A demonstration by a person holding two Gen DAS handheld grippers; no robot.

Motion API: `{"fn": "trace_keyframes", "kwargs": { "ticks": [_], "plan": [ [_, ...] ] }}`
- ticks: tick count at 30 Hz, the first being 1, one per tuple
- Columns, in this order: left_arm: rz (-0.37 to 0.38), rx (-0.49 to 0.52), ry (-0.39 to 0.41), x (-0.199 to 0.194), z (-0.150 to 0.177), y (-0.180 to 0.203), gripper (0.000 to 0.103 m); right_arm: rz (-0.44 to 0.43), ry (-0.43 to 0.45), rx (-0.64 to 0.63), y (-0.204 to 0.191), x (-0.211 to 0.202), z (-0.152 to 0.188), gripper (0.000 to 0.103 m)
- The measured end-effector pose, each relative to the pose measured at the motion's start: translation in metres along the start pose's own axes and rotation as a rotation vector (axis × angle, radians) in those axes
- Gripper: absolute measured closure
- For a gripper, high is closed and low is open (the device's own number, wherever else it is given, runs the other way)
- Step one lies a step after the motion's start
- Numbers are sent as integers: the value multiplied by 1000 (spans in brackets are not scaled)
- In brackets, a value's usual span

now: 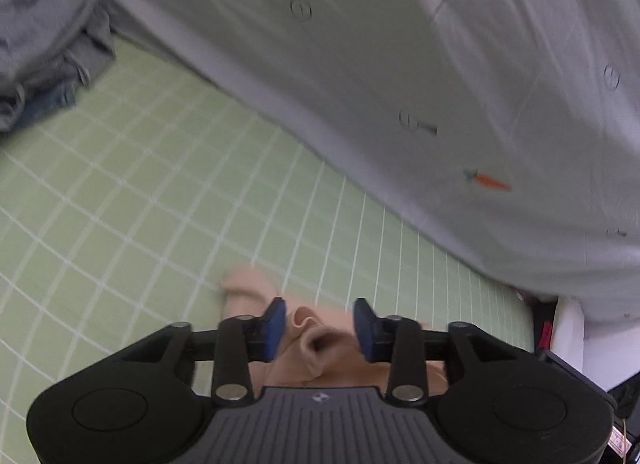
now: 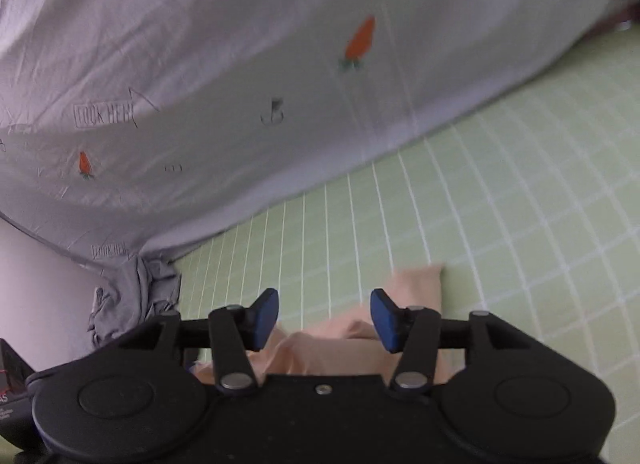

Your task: Fold clothes

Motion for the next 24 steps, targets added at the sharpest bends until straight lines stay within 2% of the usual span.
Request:
{"fn": "trace_keyframes", "kwargs": {
  "ticks": [2, 5, 8, 11, 12, 14, 16, 17, 18, 20, 24],
  "plan": [
    [-19, -9, -3, -3, 3, -7, 53, 34, 18, -23, 4, -5, 0, 44],
    [-31, -22, -71, 9, 23, -19, 52, 85, -2, -35, 17, -5, 11, 40],
    [-42, -28, -139, 28, 44, -27, 52, 120, -49, -50, 26, 4, 28, 40],
    [-48, -14, -175, 46, 52, -27, 53, 128, -87, -80, 28, 20, 35, 42],
    [-50, -4, -181, 51, 52, -25, 54, 129, -93, -86, 29, 25, 36, 44],
    [-55, 22, -184, 59, 50, -21, 54, 128, -103, -96, 30, 34, 36, 59],
    [-54, 48, -182, 65, 47, -16, 57, 129, -107, -105, 33, 39, 36, 66],
    [-53, 58, -184, 68, 47, -14, 64, 130, -109, -111, 34, 41, 36, 70],
    [-57, 68, -188, 70, 47, -13, 79, 136, -112, -119, 35, 45, 36, 72],
    [-70, 85, -197, 74, 49, -11, 98, 125, -116, -132, 35, 49, 35, 92],
    [-65, 109, -148, 59, 51, -11, 99, 100, -68, -132, 32, 37, 35, 95]
  ]
}}
Point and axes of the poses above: each gripper's, at about its wrist camera, not at the fingertips, and x roughly the way its jaws point, y to its right, z to its underside, the point moved 9 cm from there along x, roughly the way its jaws point, and after that the axes turned 9 degrees about -y, right-handed, at the moved point
